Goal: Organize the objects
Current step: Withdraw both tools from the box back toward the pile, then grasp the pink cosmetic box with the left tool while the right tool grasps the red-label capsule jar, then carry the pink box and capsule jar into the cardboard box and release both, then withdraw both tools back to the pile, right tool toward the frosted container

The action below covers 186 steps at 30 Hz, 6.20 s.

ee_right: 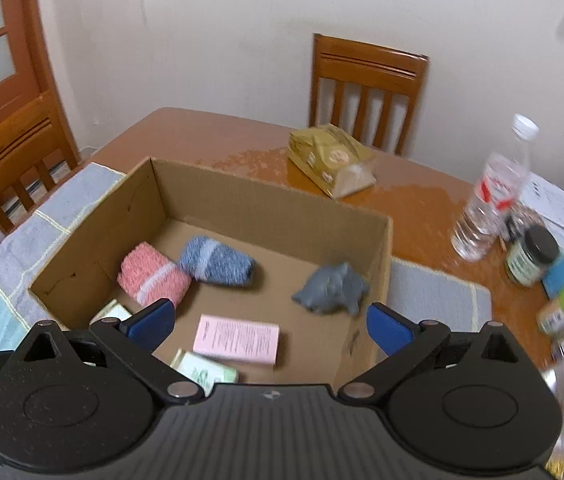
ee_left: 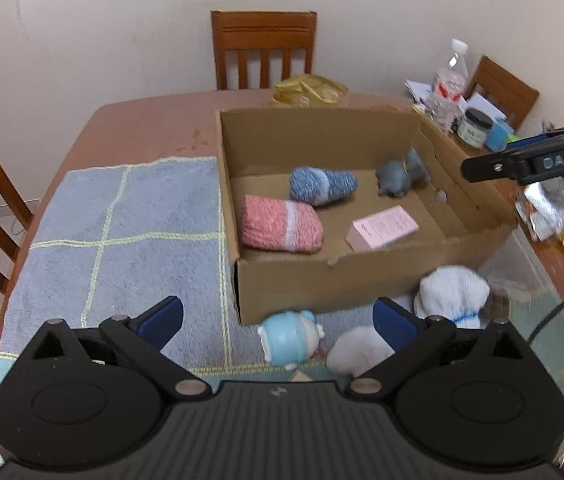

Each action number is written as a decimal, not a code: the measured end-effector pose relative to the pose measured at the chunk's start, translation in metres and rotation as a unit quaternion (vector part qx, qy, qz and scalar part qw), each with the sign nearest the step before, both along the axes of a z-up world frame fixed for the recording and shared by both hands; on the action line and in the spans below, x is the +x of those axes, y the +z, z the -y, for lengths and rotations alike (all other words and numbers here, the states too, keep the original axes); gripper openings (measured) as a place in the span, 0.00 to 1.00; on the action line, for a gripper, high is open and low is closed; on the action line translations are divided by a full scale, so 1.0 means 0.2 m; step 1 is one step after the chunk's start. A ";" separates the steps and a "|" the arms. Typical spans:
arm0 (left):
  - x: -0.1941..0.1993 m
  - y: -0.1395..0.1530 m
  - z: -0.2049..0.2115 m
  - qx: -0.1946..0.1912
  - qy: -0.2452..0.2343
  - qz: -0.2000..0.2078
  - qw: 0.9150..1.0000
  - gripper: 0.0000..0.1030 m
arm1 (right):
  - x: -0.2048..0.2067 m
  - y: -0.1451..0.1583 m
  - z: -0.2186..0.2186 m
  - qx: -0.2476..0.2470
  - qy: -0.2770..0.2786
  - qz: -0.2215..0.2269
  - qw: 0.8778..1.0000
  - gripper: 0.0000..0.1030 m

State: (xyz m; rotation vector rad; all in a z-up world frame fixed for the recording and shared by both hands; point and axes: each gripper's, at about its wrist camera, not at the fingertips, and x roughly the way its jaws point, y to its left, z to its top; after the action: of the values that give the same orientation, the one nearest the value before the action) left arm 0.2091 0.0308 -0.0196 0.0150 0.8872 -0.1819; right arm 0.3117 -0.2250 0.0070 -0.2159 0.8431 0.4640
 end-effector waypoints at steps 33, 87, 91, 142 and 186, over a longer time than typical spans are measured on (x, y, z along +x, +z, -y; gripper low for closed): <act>-0.22 -0.36 0.01 -0.001 -0.144 -0.040 0.989 0.98 | -0.84 -0.53 0.33 -0.023 -0.285 -0.122 0.951 1.00; -0.13 -0.45 0.20 0.089 -0.217 -0.032 0.971 0.97 | -0.64 -0.60 0.52 0.014 -0.258 -0.160 0.953 1.00; -0.13 -0.46 0.20 0.070 -0.231 -0.040 0.970 0.95 | -0.65 -0.60 0.50 0.017 -0.257 -0.158 0.953 1.00; 0.04 0.18 0.26 0.028 -0.244 -0.022 0.969 0.79 | -0.51 -0.12 0.33 -0.024 -0.096 -0.105 0.989 0.93; 0.90 0.15 0.20 0.029 -0.081 -0.008 0.996 0.95 | 0.02 0.07 0.02 0.014 -0.019 -0.041 0.999 1.00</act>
State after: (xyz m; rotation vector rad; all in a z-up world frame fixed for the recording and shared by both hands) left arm 0.3881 -0.0089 0.0103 0.1389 0.9063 -0.3074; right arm 0.3149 -0.2297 0.0216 -0.1556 0.9184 0.4509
